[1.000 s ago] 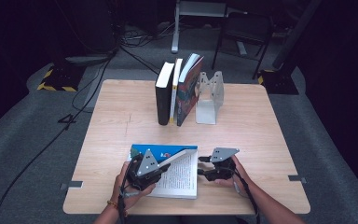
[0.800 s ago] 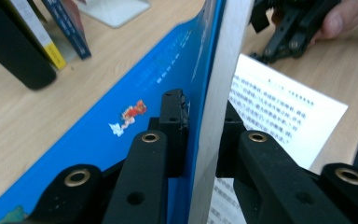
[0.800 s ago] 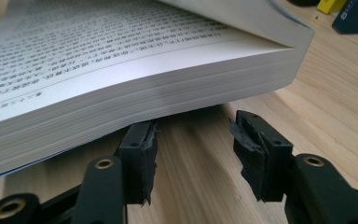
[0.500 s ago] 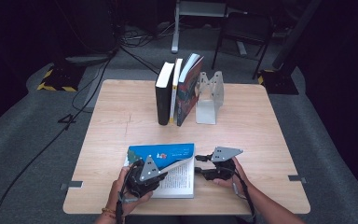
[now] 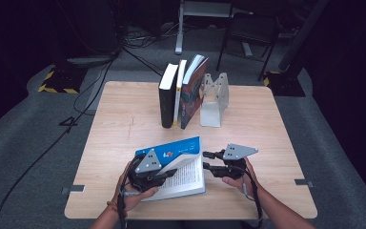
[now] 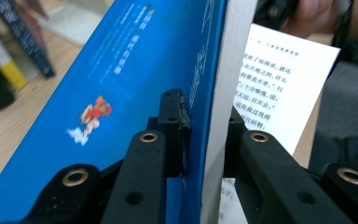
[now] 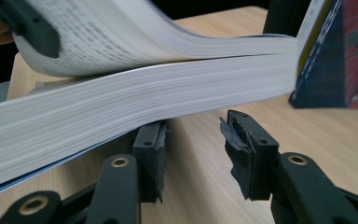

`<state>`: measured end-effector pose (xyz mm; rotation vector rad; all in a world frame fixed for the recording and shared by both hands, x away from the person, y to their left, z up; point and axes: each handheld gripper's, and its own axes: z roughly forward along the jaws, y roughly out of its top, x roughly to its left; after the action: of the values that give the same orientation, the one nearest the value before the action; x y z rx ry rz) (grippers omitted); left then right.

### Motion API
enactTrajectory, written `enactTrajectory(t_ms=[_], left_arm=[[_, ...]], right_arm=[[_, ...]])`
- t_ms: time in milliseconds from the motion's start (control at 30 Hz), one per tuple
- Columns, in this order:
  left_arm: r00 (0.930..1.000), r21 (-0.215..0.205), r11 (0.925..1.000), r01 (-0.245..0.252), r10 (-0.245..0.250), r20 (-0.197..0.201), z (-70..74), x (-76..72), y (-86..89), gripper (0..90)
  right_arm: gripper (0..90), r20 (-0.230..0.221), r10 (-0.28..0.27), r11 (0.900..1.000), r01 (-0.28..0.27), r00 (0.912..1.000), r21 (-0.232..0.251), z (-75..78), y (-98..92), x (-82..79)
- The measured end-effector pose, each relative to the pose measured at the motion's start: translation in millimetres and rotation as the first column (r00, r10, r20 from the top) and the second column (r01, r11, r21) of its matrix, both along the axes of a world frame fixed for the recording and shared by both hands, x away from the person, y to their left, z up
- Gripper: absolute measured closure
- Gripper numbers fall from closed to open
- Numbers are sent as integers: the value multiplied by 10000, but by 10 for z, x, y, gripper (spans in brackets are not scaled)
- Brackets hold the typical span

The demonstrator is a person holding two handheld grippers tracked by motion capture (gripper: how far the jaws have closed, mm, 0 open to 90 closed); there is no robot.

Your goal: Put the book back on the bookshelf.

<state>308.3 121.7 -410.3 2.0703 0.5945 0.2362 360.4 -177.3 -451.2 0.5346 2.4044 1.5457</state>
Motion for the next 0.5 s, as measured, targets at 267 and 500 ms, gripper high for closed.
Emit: enactTrajectory(t_ms=[267,500], left_arm=[[9977,497,9969,608,-622,272,173,200,-310,783],[9916,-164,9935,1130,-1117,655,235,255,-537,781]], right_arm=[[587,40,-825,9956,823,9966,440,100,-194,116],[597,467,-1416,9861,1367,9888,948,295,-485,102]])
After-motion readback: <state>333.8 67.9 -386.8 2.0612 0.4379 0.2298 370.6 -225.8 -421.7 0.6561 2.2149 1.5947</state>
